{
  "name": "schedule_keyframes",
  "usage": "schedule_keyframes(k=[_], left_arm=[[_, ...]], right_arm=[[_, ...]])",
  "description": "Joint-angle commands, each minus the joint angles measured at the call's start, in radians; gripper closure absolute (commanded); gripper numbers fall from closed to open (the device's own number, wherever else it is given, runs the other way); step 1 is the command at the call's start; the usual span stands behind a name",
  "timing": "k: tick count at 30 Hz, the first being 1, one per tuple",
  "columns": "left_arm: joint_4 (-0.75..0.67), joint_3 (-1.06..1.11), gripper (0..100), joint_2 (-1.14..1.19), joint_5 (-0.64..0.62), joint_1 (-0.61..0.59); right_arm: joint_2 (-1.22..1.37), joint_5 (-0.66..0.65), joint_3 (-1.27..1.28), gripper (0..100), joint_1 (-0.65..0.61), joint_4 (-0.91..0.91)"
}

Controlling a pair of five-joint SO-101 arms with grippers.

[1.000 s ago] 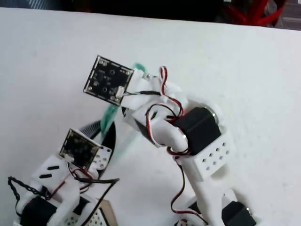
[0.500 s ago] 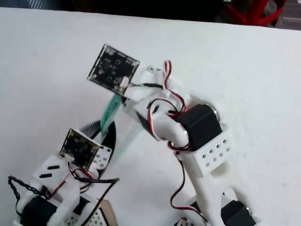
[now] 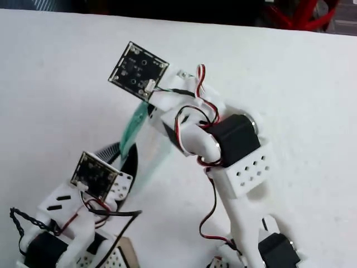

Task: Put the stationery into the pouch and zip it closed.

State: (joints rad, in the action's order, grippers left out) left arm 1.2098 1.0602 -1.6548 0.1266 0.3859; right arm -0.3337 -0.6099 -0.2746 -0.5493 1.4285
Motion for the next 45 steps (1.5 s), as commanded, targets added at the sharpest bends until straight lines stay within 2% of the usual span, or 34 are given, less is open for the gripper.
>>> schedule_keyframes(k=[1,5,18,25,39,45], left_arm=[[0.021,0.038,98,0.001,-0.008,0.004],[0.021,0.038,98,0.001,-0.008,0.004],[0.023,0.038,98,0.001,-0.008,0.004],[0.015,0.055,98,0.001,-0.008,0.004],[0.017,0.054,98,0.001,-0.008,0.004],[0.017,0.054,98,0.001,-0.008,0.004]], right_arm=[[0.004,0.009,-0.064,98.1,0.113,-0.088],[0.005,0.015,-0.063,98.1,0.17,-0.119],[0.005,0.011,-0.063,98.1,0.194,-0.128],[0.007,0.011,-0.06,98.1,0.302,-0.197],[0.005,0.009,0.176,98.1,0.453,-0.45],[0.005,0.015,0.18,98.1,0.46,-0.455]])
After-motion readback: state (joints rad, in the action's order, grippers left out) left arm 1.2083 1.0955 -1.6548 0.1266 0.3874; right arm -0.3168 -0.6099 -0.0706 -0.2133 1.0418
